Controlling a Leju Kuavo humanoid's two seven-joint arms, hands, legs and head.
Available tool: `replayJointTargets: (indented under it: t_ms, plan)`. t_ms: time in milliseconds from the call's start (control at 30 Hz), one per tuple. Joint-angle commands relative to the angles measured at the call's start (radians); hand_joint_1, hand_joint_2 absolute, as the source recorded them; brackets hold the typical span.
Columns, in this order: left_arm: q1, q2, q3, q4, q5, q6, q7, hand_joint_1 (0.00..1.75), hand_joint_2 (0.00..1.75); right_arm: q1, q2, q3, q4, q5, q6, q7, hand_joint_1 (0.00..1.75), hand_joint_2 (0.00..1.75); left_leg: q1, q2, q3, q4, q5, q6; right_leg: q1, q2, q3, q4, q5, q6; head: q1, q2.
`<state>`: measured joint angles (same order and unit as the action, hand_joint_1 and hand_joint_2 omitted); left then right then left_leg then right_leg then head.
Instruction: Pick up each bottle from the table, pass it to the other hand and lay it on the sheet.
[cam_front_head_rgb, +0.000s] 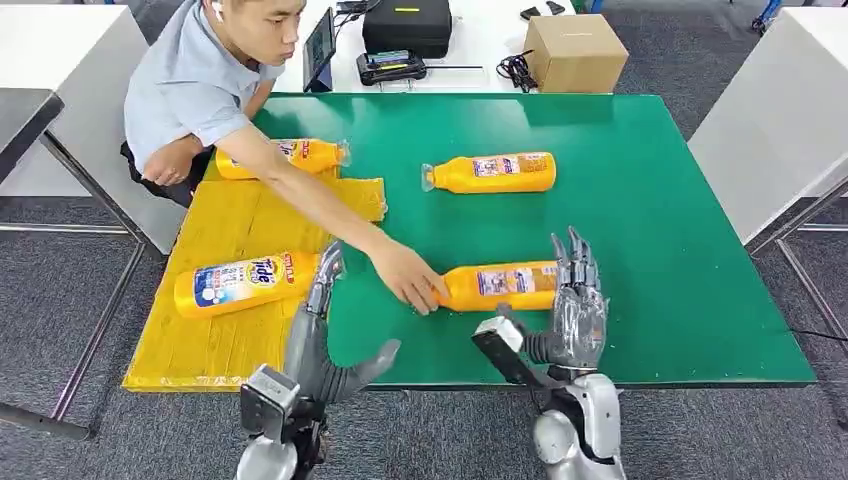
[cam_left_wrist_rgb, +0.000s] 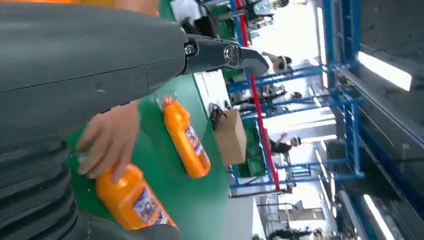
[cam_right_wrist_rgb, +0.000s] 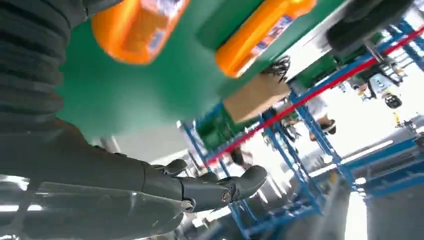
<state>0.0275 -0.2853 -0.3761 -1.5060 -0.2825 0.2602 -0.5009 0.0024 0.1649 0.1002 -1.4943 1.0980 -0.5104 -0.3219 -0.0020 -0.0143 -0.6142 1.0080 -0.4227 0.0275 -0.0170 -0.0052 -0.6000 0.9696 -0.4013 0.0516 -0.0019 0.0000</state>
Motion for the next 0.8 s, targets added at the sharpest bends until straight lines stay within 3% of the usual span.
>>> replayJointTargets:
  t_ms: [33,233,433,633,800]
  plan:
    - [0.059,0.029,0.011,0.0,-0.038,0.006,0.134,0.0,1.75,0.012,-0.151,0.17,-0.019,0.145,0.175,0.168,0.0,1.75,0.001,0.002,0.005,-0.002,-0.002,-0.001,0.001,0.002,0.004,-0.002,-0.001,-0.002,0.0,0.0]
    - [0.069,0.027,0.02,-0.037,-0.103,0.07,0.207,0.0,1.75,-0.026,-0.23,0.182,0.09,0.126,0.292,0.257,0.0,1.75,0.001,0.002,0.005,-0.001,-0.002,-0.001,0.001,0.001,0.005,-0.002,-0.001,-0.002,0.0,0.0]
    - [0.069,0.035,-0.004,-0.05,-0.061,0.022,0.283,0.0,1.75,-0.044,-0.276,0.168,0.159,0.021,0.403,0.249,0.0,1.75,0.0,0.002,0.006,-0.001,-0.003,-0.001,0.001,0.001,0.007,-0.002,-0.001,-0.002,0.0,0.0]
    - [0.064,0.037,-0.008,-0.054,-0.069,0.036,0.288,0.0,1.75,-0.084,-0.31,0.237,0.171,0.177,0.35,0.334,0.0,1.75,0.0,0.003,0.003,-0.001,-0.002,-0.001,0.0,0.002,0.003,-0.001,0.0,-0.002,0.0,0.0]
    - [0.069,0.039,-0.012,-0.049,-0.067,0.032,0.291,0.0,1.75,-0.104,-0.302,0.237,0.179,0.175,0.36,0.336,0.0,1.75,0.0,0.002,0.003,-0.001,-0.002,-0.001,0.0,0.002,0.003,-0.001,0.0,-0.001,0.0,0.0]
